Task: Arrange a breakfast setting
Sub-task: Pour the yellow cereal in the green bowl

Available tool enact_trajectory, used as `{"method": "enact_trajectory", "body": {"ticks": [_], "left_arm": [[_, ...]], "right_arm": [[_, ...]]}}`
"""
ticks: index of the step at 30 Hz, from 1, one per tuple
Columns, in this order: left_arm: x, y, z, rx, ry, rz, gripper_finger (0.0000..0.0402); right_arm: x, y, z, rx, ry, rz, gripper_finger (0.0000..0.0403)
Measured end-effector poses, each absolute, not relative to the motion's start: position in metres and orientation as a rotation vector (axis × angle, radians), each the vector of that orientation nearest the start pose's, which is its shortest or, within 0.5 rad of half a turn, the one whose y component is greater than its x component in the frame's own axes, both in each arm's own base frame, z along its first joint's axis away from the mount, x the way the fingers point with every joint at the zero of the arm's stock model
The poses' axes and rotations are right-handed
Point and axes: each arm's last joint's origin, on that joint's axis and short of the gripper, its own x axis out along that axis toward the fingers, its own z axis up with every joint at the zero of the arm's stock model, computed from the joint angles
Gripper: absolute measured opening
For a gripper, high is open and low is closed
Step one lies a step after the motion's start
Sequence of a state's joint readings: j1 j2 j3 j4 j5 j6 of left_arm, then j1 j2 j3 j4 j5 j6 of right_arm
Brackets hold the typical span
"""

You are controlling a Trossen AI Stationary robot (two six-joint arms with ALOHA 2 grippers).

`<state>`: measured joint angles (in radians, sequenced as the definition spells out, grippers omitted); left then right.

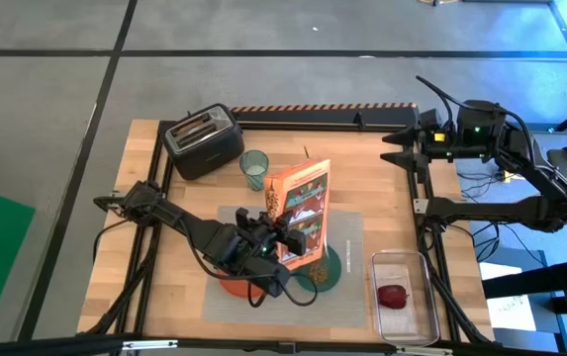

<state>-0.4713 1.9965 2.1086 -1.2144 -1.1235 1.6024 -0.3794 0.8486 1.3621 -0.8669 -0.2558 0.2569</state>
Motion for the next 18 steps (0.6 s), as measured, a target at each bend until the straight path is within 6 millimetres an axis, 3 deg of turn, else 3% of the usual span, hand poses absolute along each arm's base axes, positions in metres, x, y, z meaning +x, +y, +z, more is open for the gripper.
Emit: {"method": "enact_trajectory", "body": {"ticks": [11,18], "left_arm": [[0.3664,-0.1670,0.3604,2.286,1.201,-0.172,0.0026],[0.3669,-0.1667,0.3593,2.224,1.170,-0.188,0.0026]], "right_arm": [[0.1135,-0.0374,0.4410,0.365,0.320,-0.166,0.0280],[0.1135,-0.0374,0.4410,0.362,0.320,-0.165,0.0280]]}}
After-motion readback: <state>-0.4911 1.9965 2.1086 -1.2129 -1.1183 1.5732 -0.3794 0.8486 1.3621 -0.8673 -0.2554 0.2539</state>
